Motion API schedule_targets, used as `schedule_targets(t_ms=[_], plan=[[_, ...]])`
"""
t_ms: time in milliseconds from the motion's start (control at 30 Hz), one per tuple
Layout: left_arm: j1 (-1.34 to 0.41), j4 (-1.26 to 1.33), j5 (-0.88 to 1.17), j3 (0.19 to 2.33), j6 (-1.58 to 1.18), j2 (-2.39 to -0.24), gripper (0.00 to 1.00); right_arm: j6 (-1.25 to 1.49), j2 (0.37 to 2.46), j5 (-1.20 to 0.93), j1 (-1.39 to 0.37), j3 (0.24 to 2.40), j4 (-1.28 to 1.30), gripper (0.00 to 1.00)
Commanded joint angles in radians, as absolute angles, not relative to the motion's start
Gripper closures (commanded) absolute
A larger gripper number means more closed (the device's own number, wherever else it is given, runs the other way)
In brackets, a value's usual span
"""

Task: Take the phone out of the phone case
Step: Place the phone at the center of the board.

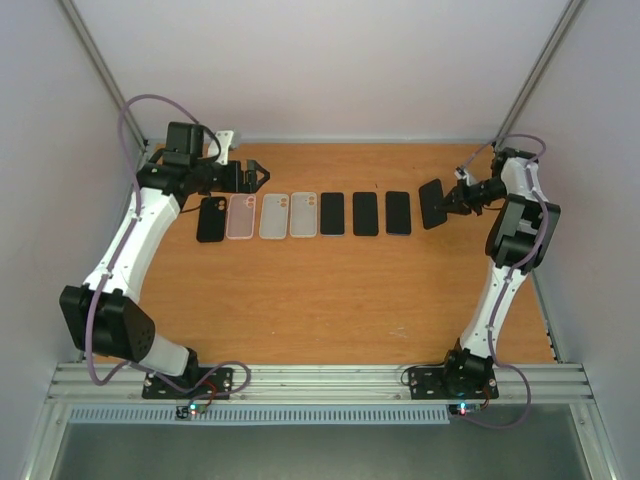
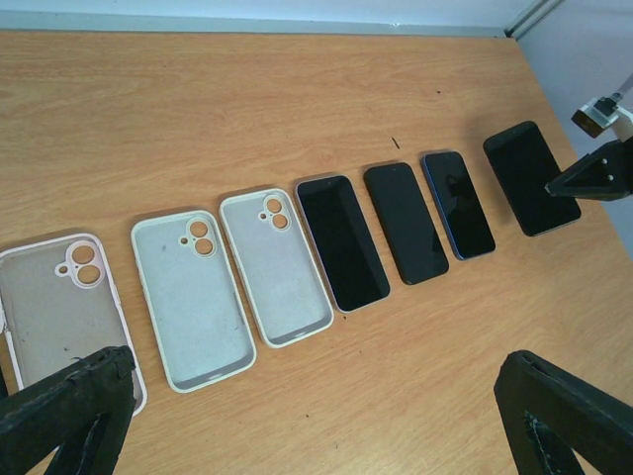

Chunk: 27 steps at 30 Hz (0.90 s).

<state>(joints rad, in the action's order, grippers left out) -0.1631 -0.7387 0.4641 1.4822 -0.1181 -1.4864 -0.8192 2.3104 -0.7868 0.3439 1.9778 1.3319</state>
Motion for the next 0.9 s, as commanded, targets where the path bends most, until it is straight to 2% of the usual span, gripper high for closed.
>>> schedule_targets(t_ms=[0, 400, 867], plan=[[-0.161, -0.713, 0.476, 1.477, -0.103, -1.487, 0.01, -0.837, 2.356, -0.795, 0.342, 2.064, 1.35, 0.98], [-0.161, -0.71, 0.5, 1.482, -0.104, -1.507, 0.01, -0.817, 2.465, -0.866, 0.34, 2.11, 1.379, 0.97], [-0.161, -0.703, 0.519, 1.488, -0.107, -1.518, 0.01, -0.84, 2.416, -0.86, 0.342, 2.01, 1.364, 0.97]])
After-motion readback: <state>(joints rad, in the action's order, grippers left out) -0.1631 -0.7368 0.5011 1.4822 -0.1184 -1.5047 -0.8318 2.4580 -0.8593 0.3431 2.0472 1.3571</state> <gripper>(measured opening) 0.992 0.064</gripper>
